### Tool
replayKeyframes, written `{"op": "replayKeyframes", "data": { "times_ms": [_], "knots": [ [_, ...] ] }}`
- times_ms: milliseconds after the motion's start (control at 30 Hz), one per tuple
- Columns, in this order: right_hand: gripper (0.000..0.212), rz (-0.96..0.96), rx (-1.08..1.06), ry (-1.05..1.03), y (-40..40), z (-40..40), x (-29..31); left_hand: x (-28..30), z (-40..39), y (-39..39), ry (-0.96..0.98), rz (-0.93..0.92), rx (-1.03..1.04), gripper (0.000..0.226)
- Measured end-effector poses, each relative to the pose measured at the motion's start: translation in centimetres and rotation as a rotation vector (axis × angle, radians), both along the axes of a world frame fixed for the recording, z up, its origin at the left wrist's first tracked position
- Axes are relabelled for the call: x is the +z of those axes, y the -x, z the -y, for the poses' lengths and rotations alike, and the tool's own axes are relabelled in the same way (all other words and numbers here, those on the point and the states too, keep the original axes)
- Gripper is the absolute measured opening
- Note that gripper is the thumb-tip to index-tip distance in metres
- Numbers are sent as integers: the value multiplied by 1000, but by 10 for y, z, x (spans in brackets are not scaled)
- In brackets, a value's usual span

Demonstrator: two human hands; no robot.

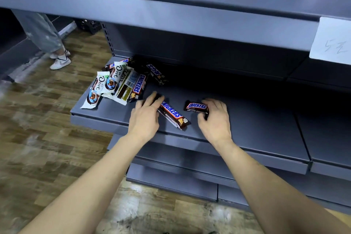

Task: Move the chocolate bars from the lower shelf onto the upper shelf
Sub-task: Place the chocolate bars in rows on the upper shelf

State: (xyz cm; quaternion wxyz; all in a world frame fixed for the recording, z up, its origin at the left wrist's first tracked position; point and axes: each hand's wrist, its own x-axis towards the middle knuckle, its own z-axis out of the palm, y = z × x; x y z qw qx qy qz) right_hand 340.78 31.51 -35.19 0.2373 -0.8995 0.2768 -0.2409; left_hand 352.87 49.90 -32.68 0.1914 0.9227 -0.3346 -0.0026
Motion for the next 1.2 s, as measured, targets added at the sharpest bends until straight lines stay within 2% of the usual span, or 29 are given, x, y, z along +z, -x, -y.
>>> {"op": "replayKeyframes", "data": {
  "times_ms": [300, 400, 600, 733, 833, 1033, 1200],
  "knots": [
    [38, 45, -28, -57, 1, 0, 1, 0, -5, 0, -2, -135, -1, 44],
    [38, 86, -53, -87, 4, -1, 4, 3, -10, 3, 58, -176, -22, 37],
    [37, 155, -134, -452, 26, -6, 16, 1, -25, 19, 226, -111, -136, 37],
    [37, 173, -122, -688, 44, -11, 21, 3, -32, 36, 284, -91, -181, 37],
    [38, 183, -77, -785, 58, -22, 31, 7, -38, 51, 295, -73, -217, 36],
    [39, 173, 17, -771, 105, -36, 70, 32, -58, 87, 302, -30, -286, 35],
    [38, 193, 66, -707, 175, -46, 107, 55, -73, 145, 336, -15, -325, 36]
  ]
}}
